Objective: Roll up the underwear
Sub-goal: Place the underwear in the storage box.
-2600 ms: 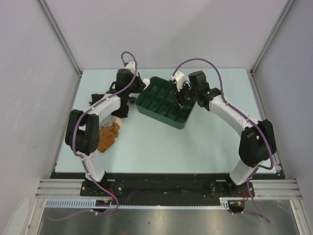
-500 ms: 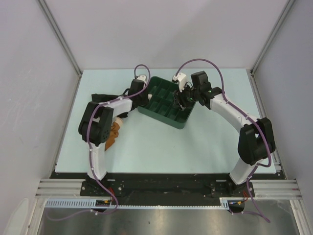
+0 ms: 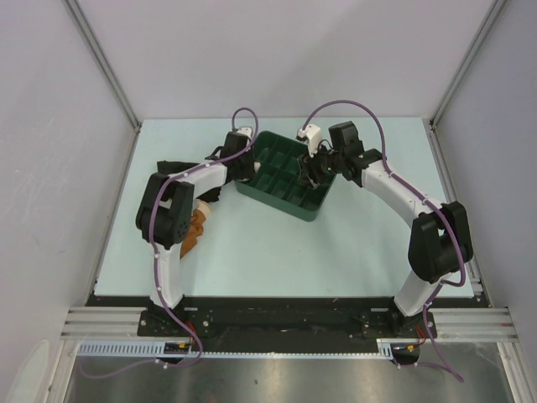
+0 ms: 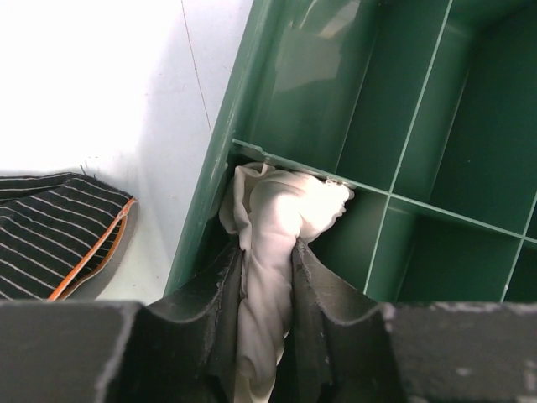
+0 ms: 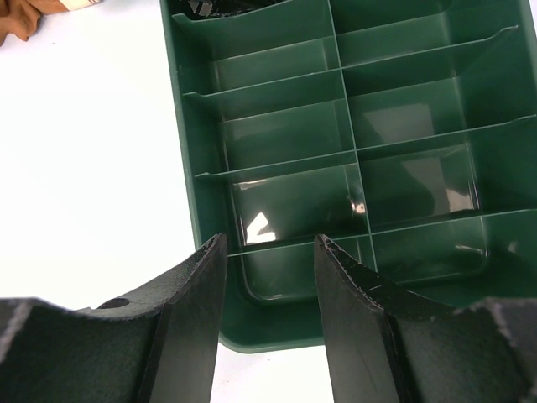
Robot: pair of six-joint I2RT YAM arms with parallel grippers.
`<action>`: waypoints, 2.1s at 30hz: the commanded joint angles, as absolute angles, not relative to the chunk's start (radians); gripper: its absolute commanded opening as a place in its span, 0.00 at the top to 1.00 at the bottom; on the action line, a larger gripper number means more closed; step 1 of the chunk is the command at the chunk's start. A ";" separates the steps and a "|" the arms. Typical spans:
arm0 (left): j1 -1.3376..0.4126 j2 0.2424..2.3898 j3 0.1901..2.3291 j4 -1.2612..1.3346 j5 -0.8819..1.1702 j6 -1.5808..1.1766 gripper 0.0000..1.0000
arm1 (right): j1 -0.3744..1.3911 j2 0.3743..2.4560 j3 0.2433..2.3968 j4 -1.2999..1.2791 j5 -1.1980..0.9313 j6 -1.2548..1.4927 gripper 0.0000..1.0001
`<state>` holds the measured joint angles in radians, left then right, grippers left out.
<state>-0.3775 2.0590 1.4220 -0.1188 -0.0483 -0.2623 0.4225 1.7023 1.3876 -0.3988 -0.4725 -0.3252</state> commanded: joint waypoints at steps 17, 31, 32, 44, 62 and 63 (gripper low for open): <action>-0.376 1.973 1.473 -0.206 -0.025 -0.224 0.59 | 0.416 1.664 1.390 -0.397 -0.512 -0.313 0.50; -0.373 1.945 1.477 -0.215 -0.026 -0.204 0.56 | 0.416 1.666 1.390 -0.397 -0.522 -0.310 0.49; -0.373 1.944 1.477 -0.218 -0.028 -0.203 0.55 | 0.416 1.666 1.390 -0.397 -0.522 -0.310 0.50; -0.373 1.861 1.454 -0.173 0.044 -0.183 0.58 | 0.414 1.661 1.390 -0.399 -0.519 -0.324 0.49; -0.299 1.240 1.071 -0.037 0.161 -0.087 0.00 | 0.379 1.769 1.528 -0.846 -0.753 -0.992 0.30; -0.272 1.212 1.021 -0.023 0.173 -0.109 0.00 | 0.423 1.769 1.523 -0.850 -0.711 -0.996 0.30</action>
